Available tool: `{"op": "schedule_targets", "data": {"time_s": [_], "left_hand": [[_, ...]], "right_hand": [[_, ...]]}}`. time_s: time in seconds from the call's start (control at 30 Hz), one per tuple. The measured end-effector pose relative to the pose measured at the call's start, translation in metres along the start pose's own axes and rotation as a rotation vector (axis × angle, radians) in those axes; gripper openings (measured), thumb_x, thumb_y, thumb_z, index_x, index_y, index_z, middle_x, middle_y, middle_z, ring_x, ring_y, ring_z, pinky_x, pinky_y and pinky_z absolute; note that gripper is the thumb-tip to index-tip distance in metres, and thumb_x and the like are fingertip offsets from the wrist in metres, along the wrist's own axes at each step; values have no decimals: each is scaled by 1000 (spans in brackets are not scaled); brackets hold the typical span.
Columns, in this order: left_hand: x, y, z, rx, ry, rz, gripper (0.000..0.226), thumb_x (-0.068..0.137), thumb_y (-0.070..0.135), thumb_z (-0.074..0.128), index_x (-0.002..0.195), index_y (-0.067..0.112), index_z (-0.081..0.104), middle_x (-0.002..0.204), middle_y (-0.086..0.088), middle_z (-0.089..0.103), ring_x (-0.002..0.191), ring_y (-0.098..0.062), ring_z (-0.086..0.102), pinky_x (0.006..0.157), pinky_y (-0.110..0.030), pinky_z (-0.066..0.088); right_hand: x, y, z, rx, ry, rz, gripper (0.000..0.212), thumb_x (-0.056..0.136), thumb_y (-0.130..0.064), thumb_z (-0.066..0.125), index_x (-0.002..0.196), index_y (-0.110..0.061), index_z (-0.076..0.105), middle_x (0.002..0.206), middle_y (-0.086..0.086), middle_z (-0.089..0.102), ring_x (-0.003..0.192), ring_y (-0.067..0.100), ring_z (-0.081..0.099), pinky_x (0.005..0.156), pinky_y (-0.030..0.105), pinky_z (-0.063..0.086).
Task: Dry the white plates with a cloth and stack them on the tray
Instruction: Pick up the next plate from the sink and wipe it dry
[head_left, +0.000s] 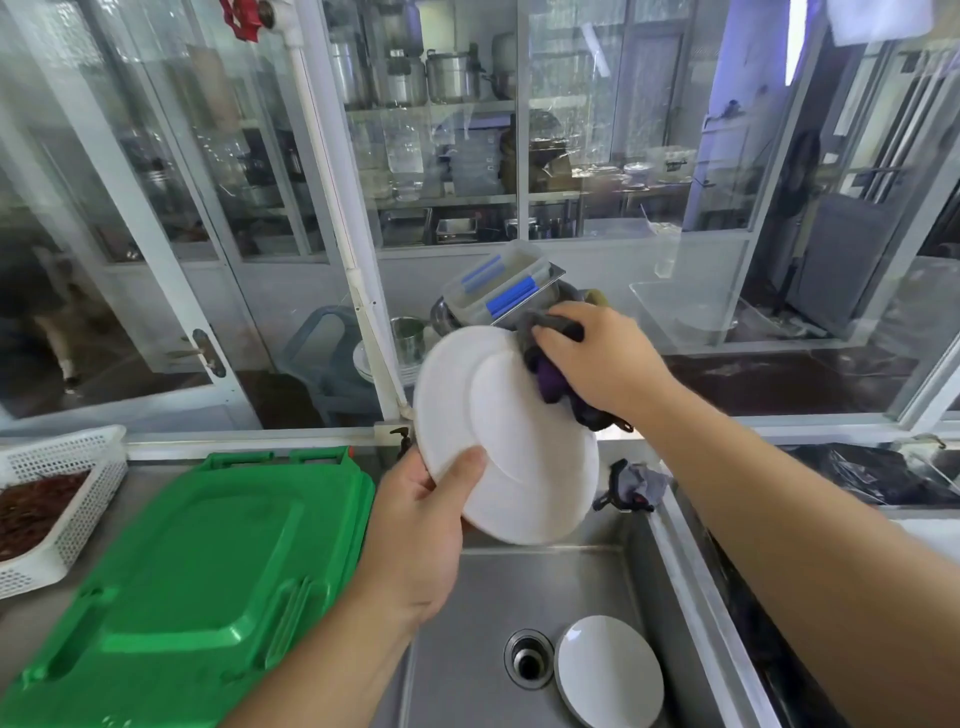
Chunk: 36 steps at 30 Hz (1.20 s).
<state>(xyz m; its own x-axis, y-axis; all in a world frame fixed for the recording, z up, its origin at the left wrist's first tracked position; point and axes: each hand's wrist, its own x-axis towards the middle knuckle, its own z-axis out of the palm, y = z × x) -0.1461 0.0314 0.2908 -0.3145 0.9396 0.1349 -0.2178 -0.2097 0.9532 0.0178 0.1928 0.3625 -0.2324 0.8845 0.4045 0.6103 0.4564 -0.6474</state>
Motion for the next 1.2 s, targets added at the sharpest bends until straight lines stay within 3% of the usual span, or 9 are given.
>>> {"op": "schedule_targets", "data": {"time_s": [0.2, 0.33, 0.5, 0.63, 0.77, 0.87, 0.97, 1.03, 1.2], "left_hand": [[11, 10, 1, -28, 42, 110, 32, 73, 42, 78, 104, 34, 81, 116, 0, 79, 113, -19, 73, 99, -45, 54], [12, 7, 1, 96, 70, 179, 29, 78, 49, 74, 105, 42, 78, 117, 6, 78, 116, -19, 71, 101, -47, 54], [9, 4, 3, 534, 73, 302, 15, 83, 65, 58, 94, 63, 67, 97, 34, 73, 93, 8, 69, 70, -9, 52], [6, 4, 2, 717, -13, 401, 11, 90, 60, 52, 85, 62, 62, 77, 27, 68, 72, 3, 65, 54, -10, 44], [7, -1, -1, 890, -68, 463, 18, 95, 56, 50, 77, 57, 54, 62, 11, 57, 57, -9, 54, 50, -18, 37], [7, -3, -5, 982, -124, 522, 23, 98, 51, 49, 78, 41, 52, 58, 10, 48, 56, -10, 50, 51, -22, 35], [7, 4, -6, 1089, -169, 581, 33, 101, 45, 50, 108, 20, 70, 68, 5, 57, 63, -17, 54, 57, -33, 47], [6, 13, -5, 1137, -248, 657, 41, 100, 27, 59, 141, 27, 63, 87, 3, 68, 76, -18, 59, 65, -24, 46], [11, 24, -12, 1267, -393, 789, 56, 90, 5, 74, 143, 19, 64, 131, 1, 73, 111, -16, 70, 81, -33, 61]], "right_hand": [[-24, 24, 23, 334, 23, 346, 24, 101, -46, 54, 85, -39, 69, 71, -19, 68, 74, 2, 61, 61, 22, 42], [-50, 22, 40, 752, -13, 679, 26, 96, -39, 56, 85, -24, 73, 72, 6, 68, 59, 24, 60, 54, 29, 48], [-76, 13, 57, 1011, -203, 903, 32, 95, -31, 62, 80, -7, 78, 71, 18, 73, 51, 31, 67, 52, 38, 59], [-88, 11, 58, 1068, -340, 943, 33, 90, -37, 69, 78, -11, 85, 94, 19, 80, 75, 31, 79, 69, 43, 64], [-92, 3, 53, 1086, -378, 981, 25, 100, -30, 65, 98, -8, 76, 90, 17, 80, 68, 27, 78, 60, 37, 65], [-94, -2, 44, 1098, -482, 999, 26, 101, -29, 62, 98, -6, 74, 81, 14, 77, 56, 24, 73, 39, 27, 53], [-92, 0, 32, 1103, -533, 990, 28, 100, -31, 62, 93, -7, 73, 80, 14, 74, 51, 24, 67, 33, 21, 45], [-91, 1, 25, 1122, -547, 971, 31, 100, -35, 61, 91, -9, 73, 83, 13, 72, 53, 26, 65, 33, 18, 38], [-90, 10, 10, 1277, -471, 962, 35, 95, -37, 63, 100, -6, 79, 95, 17, 77, 64, 33, 72, 38, 24, 52]]}}
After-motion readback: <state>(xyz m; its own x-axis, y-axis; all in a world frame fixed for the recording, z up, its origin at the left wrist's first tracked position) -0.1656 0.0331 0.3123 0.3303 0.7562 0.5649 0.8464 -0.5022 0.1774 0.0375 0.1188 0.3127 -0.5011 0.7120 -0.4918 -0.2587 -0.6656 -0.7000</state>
